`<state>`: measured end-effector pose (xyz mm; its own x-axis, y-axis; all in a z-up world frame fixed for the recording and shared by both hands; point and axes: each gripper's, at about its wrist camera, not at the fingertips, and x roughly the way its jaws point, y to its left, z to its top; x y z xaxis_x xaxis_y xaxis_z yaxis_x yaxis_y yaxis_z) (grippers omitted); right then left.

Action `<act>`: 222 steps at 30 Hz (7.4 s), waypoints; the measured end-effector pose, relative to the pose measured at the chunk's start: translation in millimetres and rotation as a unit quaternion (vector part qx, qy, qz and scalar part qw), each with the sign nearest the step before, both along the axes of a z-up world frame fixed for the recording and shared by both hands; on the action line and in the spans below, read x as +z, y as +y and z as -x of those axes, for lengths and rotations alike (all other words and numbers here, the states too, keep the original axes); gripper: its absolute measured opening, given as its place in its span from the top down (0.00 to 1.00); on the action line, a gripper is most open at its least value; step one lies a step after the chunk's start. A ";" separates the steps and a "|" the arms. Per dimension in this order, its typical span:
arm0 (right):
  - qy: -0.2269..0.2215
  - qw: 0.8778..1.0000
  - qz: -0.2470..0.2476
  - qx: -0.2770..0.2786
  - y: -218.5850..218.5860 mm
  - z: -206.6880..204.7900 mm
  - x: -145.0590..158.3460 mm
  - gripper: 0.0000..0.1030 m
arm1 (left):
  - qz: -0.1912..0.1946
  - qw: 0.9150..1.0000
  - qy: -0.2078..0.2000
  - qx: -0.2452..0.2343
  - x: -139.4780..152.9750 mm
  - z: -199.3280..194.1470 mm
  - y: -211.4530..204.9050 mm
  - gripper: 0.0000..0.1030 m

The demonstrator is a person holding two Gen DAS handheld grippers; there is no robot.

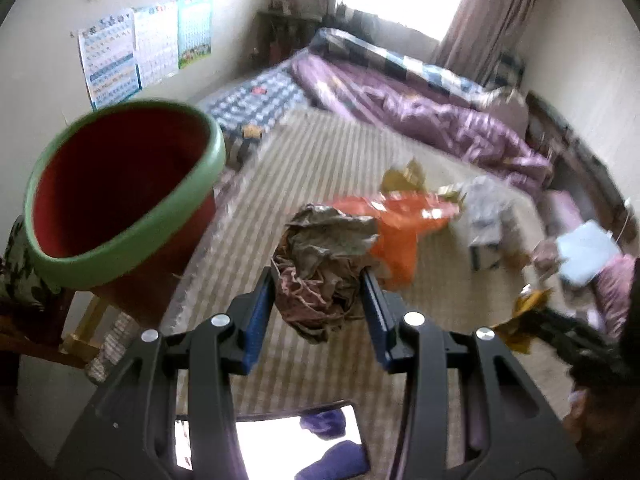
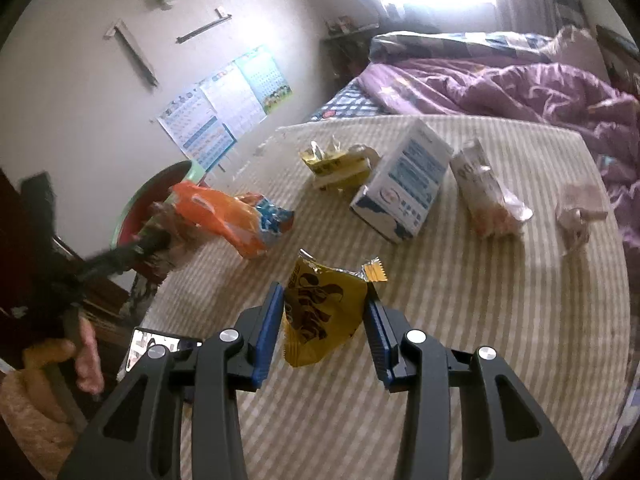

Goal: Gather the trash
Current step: 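Carry the brown paper and yellow wrapper over the bin with both tools, then open both tools to drop the brown paper and yellow wrapper into the bin, then grasp the orange plastic bag on the mat with the left tool, then grasp the white POCKY wrapper with the right tool while the left tool holds the orange bag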

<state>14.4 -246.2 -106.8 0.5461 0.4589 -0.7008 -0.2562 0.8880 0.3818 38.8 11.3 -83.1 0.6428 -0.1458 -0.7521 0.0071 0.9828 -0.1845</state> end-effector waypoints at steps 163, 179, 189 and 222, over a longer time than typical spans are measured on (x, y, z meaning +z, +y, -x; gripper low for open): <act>-0.032 0.995 -0.034 -0.088 -96.4 -13.0 38.6 0.38 | 0.060 0.992 0.071 0.088 -58.1 -101.2 -36.3 0.44; 0.014 0.997 0.060 -0.051 -88.4 -83.4 -21.2 0.39 | 0.052 0.997 0.025 -0.045 -0.2 -3.0 -84.4 0.56; 0.007 0.987 0.145 -0.068 -67.6 -104.9 -46.0 0.44 | 0.049 0.990 0.091 -0.094 -37.0 29.9 -121.3 0.54; 0.005 0.991 0.101 -0.088 -80.4 -95.3 -29.4 0.63 | 0.051 0.991 0.091 -0.084 -41.7 32.4 -116.6 0.52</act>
<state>109.7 -326.6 -136.3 0.5986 0.2058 -0.7742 -0.0873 0.9774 0.1924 6.4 -105.3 -124.9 0.4582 -0.3211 -0.8288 0.1274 0.9466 -0.2963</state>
